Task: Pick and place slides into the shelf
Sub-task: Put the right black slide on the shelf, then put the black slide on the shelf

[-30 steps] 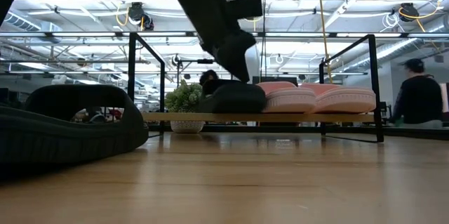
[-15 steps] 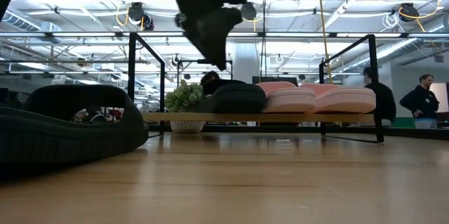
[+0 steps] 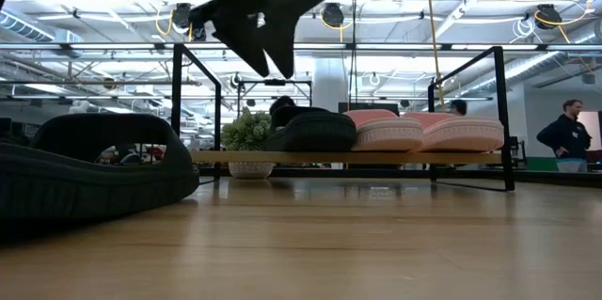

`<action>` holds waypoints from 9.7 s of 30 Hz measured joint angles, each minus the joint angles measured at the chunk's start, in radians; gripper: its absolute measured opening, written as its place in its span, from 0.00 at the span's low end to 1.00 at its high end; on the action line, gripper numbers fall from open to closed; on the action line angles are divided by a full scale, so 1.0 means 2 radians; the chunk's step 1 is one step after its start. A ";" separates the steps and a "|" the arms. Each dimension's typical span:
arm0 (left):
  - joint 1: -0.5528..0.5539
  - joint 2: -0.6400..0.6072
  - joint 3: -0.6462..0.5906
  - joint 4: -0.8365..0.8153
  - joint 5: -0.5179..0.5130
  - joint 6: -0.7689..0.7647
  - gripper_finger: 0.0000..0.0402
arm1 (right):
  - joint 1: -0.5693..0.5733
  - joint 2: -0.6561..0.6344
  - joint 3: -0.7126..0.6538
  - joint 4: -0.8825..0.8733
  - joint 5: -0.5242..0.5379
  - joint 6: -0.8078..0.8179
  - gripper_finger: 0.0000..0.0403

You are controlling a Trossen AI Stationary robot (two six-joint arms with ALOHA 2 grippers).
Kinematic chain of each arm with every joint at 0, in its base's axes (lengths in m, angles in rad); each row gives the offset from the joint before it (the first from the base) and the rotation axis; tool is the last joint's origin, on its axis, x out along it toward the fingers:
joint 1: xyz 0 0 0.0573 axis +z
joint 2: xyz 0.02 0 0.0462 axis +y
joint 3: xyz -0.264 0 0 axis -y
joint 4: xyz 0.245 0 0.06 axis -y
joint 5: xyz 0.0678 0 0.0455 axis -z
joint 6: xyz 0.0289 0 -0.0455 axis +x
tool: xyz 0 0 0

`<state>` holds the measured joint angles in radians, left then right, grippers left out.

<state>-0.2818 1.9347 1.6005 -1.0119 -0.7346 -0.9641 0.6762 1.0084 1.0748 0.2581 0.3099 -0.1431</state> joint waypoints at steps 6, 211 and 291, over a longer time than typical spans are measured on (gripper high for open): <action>-0.046 -0.007 -0.023 -0.020 -0.034 -0.150 0.50 | 0.000 -0.008 0.000 0.003 0.000 -0.012 0.28; -0.029 -0.124 -0.192 0.379 -0.102 0.065 0.30 | 0.000 -0.123 0.000 -0.147 0.000 -0.065 0.28; -0.285 -0.027 -0.190 0.253 -0.169 -0.750 0.30 | 0.000 -0.032 0.000 -0.012 -0.049 0.013 0.28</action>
<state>-0.8511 1.8801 1.2213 -0.5064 -1.0727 -2.4649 0.6762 0.9446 1.0751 0.2334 0.2117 -0.1164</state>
